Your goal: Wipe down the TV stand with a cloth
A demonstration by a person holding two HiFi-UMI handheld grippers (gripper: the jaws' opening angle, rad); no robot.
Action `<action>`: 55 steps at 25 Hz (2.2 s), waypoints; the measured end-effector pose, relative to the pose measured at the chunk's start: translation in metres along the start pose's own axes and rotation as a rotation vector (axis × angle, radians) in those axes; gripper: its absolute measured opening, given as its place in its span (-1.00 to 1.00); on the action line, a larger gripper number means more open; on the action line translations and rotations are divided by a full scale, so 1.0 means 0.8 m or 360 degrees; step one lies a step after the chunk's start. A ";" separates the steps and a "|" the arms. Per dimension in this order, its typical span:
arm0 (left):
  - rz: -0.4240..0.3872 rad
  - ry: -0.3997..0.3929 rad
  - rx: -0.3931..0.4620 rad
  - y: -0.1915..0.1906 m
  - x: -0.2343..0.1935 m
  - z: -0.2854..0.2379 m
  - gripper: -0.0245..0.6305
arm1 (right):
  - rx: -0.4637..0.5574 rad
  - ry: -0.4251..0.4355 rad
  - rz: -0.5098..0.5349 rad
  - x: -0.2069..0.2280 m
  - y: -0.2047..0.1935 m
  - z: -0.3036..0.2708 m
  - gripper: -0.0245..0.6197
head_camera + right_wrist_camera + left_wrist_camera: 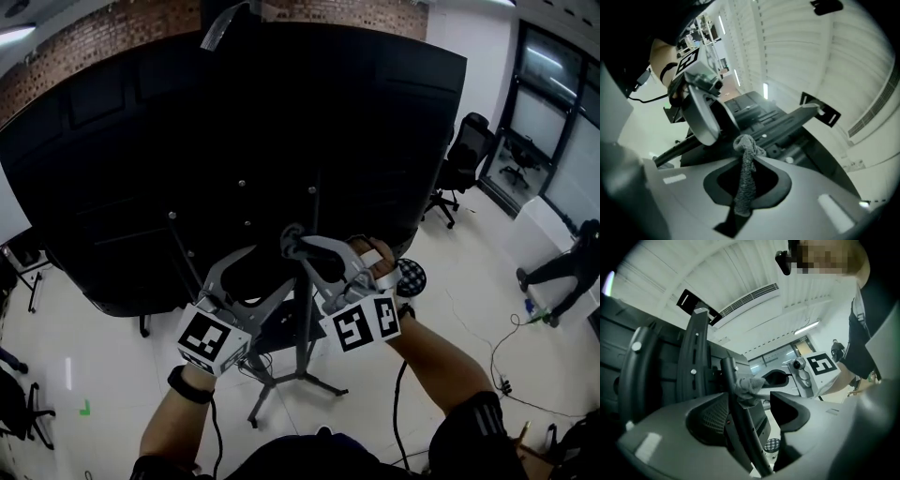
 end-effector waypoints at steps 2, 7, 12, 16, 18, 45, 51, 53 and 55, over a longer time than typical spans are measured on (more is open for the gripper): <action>-0.0009 -0.0056 0.0047 0.019 0.011 -0.021 0.00 | 0.0058 -0.0140 -0.0068 0.044 -0.005 0.021 -0.85; -0.0060 -0.0117 0.0111 0.049 0.024 -0.076 0.00 | 0.0083 -0.0311 -0.0133 0.121 -0.042 0.030 -0.85; -0.0059 -0.0126 0.0102 0.053 0.034 -0.116 -0.01 | 0.0080 -0.0240 -0.0075 0.131 -0.073 -0.008 -0.85; -0.0078 -0.0102 0.0075 0.048 0.038 -0.130 -0.05 | 0.0096 -0.0194 -0.0024 0.128 -0.084 -0.027 -0.85; -0.0079 -0.0089 0.0072 0.048 0.038 -0.132 -0.05 | 0.0096 -0.0194 -0.0008 0.128 -0.090 -0.029 -0.85; -0.0055 -0.0021 0.0041 0.030 0.060 -0.153 -0.04 | 0.0178 -0.0238 -0.0162 0.130 -0.132 0.030 -0.85; -0.0036 0.0088 -0.0001 0.014 0.046 -0.125 -0.04 | 0.0261 -0.0079 -0.0246 0.075 -0.112 -0.017 -0.85; -0.0031 0.0109 -0.0021 0.012 0.043 -0.119 -0.04 | 0.0244 -0.0068 -0.0252 0.068 -0.122 -0.023 -0.85; -0.0031 0.0112 -0.0031 0.012 0.043 -0.117 -0.04 | 0.0217 -0.0079 -0.0243 0.068 -0.133 -0.022 -0.85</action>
Point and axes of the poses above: the fingertips, and each gripper's own axes: z backward along the fingers, x to its right, y out of its top, the point moved 4 cm from there along z, backward along the fingers, and after that the axes turned 2 degrees about y, right-handed, at the moved point
